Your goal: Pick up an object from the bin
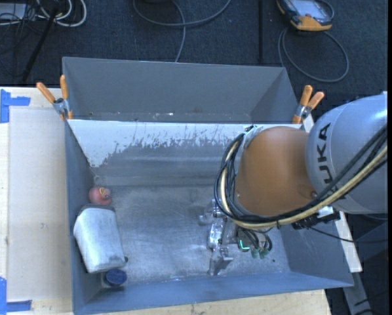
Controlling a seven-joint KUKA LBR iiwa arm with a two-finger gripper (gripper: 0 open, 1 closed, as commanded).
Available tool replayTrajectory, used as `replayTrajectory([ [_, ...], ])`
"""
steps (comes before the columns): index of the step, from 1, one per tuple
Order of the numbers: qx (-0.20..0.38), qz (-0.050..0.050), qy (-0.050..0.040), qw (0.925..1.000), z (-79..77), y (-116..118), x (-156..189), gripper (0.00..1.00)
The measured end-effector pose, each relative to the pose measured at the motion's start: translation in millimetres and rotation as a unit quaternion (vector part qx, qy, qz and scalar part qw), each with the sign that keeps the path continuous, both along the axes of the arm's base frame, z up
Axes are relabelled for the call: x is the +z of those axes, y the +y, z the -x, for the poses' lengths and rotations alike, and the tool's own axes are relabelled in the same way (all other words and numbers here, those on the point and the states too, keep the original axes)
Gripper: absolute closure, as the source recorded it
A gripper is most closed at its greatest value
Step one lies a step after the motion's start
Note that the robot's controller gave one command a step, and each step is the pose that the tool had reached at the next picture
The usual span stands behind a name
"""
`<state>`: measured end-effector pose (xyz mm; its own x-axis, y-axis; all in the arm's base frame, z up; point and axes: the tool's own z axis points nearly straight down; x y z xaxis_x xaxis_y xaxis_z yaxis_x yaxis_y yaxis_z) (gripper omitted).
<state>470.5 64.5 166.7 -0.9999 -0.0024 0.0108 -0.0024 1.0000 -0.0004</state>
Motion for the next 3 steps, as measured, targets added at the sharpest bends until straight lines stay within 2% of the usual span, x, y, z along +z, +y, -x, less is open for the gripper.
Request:
replayTrajectory([
  [1, 0.012, 0.0, -0.0014, 0.9999, -7.2, -53, -80, 0.0],
  [2, 0.012, 0.0, -0.005, 0.9999, -8.7, -51, -76, 1.0],
  [3, 0.022, -0.001, -0.0096, 0.9997, -20.2, -21, 46, 1.0],
])
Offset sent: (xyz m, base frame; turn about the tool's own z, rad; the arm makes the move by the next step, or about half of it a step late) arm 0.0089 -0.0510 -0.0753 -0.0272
